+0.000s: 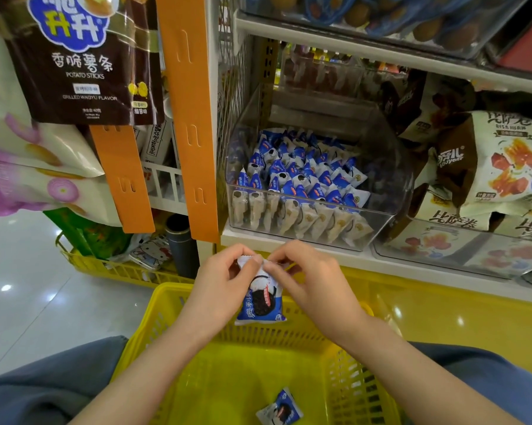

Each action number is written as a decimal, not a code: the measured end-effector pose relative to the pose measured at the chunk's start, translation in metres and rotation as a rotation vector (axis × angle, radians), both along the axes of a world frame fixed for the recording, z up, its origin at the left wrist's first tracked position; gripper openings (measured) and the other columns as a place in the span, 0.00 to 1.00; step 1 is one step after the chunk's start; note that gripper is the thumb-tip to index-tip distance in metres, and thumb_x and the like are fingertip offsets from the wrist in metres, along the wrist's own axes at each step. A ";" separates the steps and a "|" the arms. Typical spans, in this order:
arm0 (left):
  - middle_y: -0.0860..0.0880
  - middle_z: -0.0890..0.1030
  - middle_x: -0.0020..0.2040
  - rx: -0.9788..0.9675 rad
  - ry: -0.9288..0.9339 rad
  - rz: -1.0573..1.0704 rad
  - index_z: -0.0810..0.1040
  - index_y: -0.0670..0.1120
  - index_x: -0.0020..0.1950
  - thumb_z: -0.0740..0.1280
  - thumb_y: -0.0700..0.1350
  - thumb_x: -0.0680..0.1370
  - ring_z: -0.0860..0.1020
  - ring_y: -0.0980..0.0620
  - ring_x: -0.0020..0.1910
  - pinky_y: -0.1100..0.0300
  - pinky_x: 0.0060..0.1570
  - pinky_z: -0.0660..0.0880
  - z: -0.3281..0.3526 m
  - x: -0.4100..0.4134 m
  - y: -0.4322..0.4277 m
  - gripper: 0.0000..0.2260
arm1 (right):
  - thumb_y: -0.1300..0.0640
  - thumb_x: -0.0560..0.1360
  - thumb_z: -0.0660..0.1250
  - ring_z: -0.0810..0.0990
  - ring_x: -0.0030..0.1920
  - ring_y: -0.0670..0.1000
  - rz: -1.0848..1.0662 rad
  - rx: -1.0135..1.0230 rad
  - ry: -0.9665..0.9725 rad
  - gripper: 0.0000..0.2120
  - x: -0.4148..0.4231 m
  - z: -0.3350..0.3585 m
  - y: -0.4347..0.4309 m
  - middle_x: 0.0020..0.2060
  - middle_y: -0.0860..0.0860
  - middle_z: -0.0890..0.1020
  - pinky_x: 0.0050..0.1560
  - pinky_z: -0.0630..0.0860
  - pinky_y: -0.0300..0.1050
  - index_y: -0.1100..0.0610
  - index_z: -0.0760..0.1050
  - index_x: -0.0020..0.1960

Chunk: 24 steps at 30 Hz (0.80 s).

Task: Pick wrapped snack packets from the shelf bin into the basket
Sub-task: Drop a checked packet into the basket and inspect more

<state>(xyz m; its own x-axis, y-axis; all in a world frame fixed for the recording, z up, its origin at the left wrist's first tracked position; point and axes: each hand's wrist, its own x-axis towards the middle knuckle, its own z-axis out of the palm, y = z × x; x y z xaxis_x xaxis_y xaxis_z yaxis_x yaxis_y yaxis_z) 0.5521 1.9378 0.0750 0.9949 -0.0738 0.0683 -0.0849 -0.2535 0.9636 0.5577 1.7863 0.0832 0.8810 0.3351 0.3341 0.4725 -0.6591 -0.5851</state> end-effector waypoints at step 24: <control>0.47 0.84 0.44 -0.364 0.115 0.242 0.78 0.41 0.49 0.65 0.44 0.77 0.82 0.54 0.43 0.63 0.42 0.79 0.004 0.007 0.008 0.06 | 0.56 0.72 0.71 0.73 0.60 0.46 -0.087 0.131 0.485 0.27 0.009 -0.005 -0.001 0.60 0.48 0.74 0.62 0.71 0.42 0.52 0.62 0.66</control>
